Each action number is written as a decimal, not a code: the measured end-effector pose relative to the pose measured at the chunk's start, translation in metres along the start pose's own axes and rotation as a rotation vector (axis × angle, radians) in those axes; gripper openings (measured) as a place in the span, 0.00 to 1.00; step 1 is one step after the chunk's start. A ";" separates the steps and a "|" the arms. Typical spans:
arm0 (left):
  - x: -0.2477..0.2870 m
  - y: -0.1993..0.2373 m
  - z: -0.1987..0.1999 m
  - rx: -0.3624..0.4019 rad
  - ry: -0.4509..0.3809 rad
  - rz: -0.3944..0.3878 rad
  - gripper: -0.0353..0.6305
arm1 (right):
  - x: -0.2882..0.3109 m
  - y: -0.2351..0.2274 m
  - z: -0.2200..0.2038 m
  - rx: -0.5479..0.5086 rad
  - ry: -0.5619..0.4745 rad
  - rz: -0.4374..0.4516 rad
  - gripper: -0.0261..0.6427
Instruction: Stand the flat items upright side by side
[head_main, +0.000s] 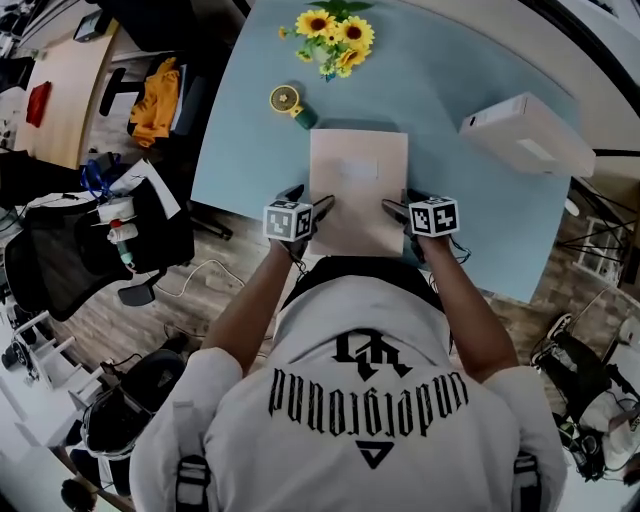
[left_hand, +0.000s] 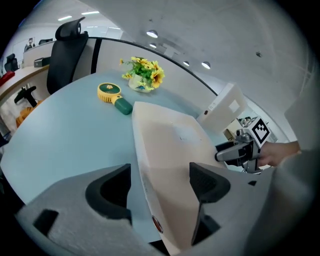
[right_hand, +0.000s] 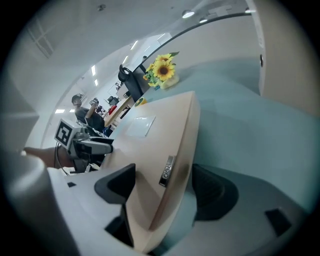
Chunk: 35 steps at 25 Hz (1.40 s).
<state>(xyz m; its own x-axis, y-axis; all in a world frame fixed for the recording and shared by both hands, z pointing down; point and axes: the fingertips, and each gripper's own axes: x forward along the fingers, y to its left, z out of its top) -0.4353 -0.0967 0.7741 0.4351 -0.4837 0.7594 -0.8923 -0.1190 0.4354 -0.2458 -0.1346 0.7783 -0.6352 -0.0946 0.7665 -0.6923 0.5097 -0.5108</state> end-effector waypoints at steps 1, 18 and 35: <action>0.001 0.000 -0.001 -0.011 0.006 -0.007 0.62 | 0.001 0.000 -0.001 0.007 0.004 0.008 0.57; 0.007 -0.010 0.000 -0.036 0.043 -0.088 0.51 | -0.002 0.005 0.000 0.034 -0.001 -0.027 0.50; -0.048 -0.069 0.078 0.307 -0.107 -0.113 0.51 | -0.093 0.040 0.035 -0.044 -0.263 -0.201 0.48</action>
<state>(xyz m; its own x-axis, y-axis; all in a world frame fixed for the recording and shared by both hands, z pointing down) -0.4042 -0.1332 0.6702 0.5326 -0.5391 0.6525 -0.8409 -0.4249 0.3353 -0.2265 -0.1350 0.6732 -0.5581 -0.4112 0.7207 -0.8008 0.4943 -0.3382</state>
